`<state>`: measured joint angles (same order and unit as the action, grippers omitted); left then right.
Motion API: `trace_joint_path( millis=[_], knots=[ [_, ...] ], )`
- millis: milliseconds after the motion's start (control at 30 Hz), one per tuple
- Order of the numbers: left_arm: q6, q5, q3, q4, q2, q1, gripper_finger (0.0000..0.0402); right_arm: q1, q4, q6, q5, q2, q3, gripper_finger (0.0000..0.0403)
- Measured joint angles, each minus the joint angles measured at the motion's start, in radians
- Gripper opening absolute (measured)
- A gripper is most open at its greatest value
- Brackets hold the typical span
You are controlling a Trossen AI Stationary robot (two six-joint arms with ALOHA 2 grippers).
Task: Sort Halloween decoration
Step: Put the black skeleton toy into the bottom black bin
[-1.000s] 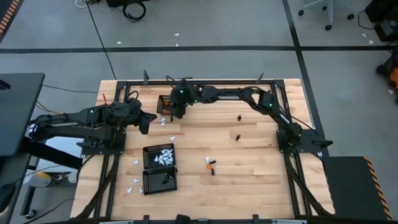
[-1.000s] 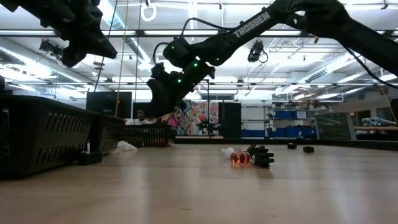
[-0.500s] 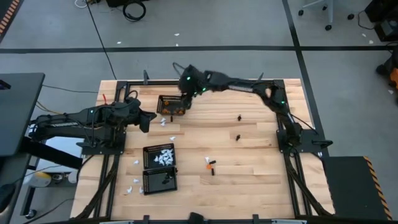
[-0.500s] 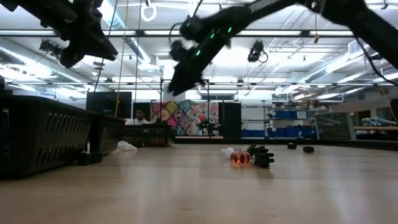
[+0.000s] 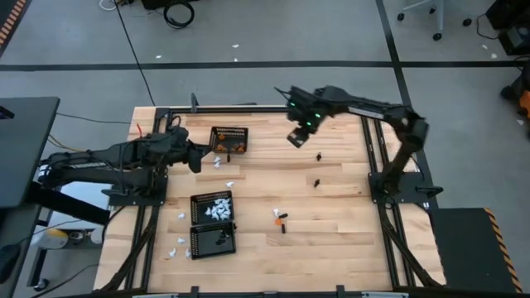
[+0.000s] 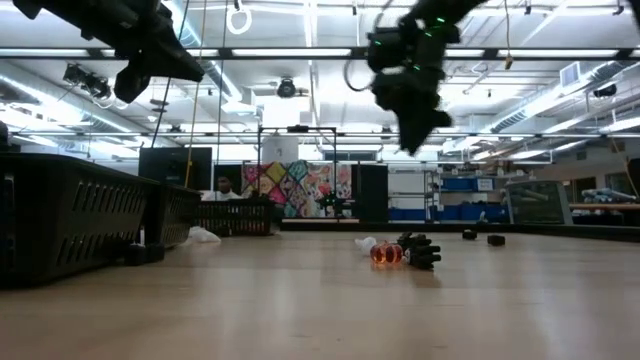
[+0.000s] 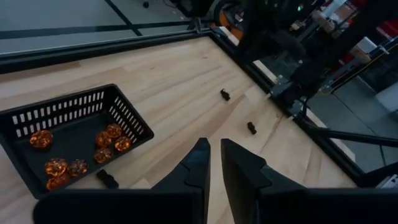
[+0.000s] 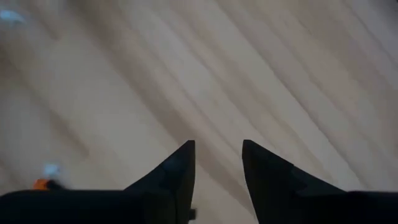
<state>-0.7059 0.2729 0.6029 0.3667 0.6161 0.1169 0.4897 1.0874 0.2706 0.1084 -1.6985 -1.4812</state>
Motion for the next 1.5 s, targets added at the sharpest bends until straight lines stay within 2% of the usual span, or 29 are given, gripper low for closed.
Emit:
trace_joint_path(
  millis=[100,267,467,567,733,967,1233,1367,1500],
  knots=[
    [0.000,0.000,0.000,-0.005,0.021,0.000,0.0044,0.014,-0.093,0.072,-0.037,0.098,0.185,0.0137],
    [0.006,0.002,0.000,-0.016,0.062,0.000,0.0043,0.031,-0.184,0.106,-0.003,0.160,0.385,0.0151],
    [0.014,0.003,0.000,-0.033,0.119,0.000,0.0043,0.034,-0.223,0.125,-0.087,0.148,0.474,0.0208],
    [0.014,0.003,0.000,-0.043,0.137,0.000,0.0043,0.037,-0.238,0.190,-0.144,0.148,0.489,0.0237],
    [0.019,0.003,0.000,-0.056,0.152,0.000,0.0043,0.046,-0.320,0.262,-0.146,0.148,0.552,0.0256],
    [0.021,0.003,0.000,-0.055,0.152,0.000,0.0043,0.045,-0.466,0.356,-0.123,0.147,0.656,0.0239],
    [0.021,0.003,0.000,-0.056,0.152,0.000,0.0043,-0.005,-0.528,0.337,-0.144,0.147,0.715,0.0215],
    [0.021,0.003,0.000,-0.056,0.152,0.000,0.0043,-0.042,-0.549,0.329,-0.180,0.148,0.733,0.0187],
    [0.021,0.003,0.000,-0.055,0.152,0.000,0.0043,-0.073,-0.561,0.310,-0.206,0.148,0.737,0.0140]
  ],
)
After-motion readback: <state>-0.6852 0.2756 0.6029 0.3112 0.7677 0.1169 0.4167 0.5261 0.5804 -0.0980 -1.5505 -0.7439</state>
